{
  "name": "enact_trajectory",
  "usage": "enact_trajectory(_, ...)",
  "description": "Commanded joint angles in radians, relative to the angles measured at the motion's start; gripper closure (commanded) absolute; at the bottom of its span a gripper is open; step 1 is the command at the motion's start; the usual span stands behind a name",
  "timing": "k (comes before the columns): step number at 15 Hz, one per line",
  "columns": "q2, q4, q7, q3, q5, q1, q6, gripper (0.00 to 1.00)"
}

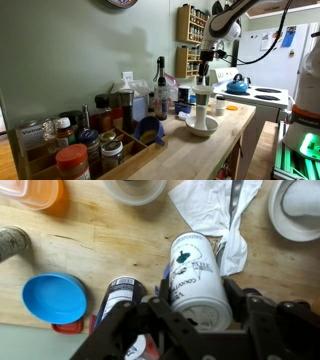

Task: Put the white bottle on the table

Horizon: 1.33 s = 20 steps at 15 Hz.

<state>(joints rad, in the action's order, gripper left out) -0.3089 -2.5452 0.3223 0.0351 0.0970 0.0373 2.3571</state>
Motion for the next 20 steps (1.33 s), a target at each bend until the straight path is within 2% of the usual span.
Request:
enact_trajectory(1,0.081,-0.010,-0.038,0.005,-0.032,-0.012,0.035,0.69)
enact_trajectory(3,0.104,-0.008,0.009,0.034,0.047,-0.003,0.022,0.69)
enact_trajectory(4,0.088,-0.001,-0.017,0.013,0.005,-0.006,0.012,0.44)
enact_trajectory(7,0.115,-0.001,-0.008,0.025,0.023,-0.010,0.012,0.44)
enact_trajectory(8,0.115,0.000,-0.008,0.025,0.024,-0.010,0.012,0.69)
enact_trajectory(12,0.155,-0.022,-0.199,-0.001,-0.107,-0.051,0.165,0.69)
enact_trajectory(15,0.180,-0.029,-0.307,-0.004,-0.204,-0.074,0.180,0.69)
enact_trajectory(20,0.194,-0.063,-0.295,0.001,-0.165,-0.059,0.243,0.69)
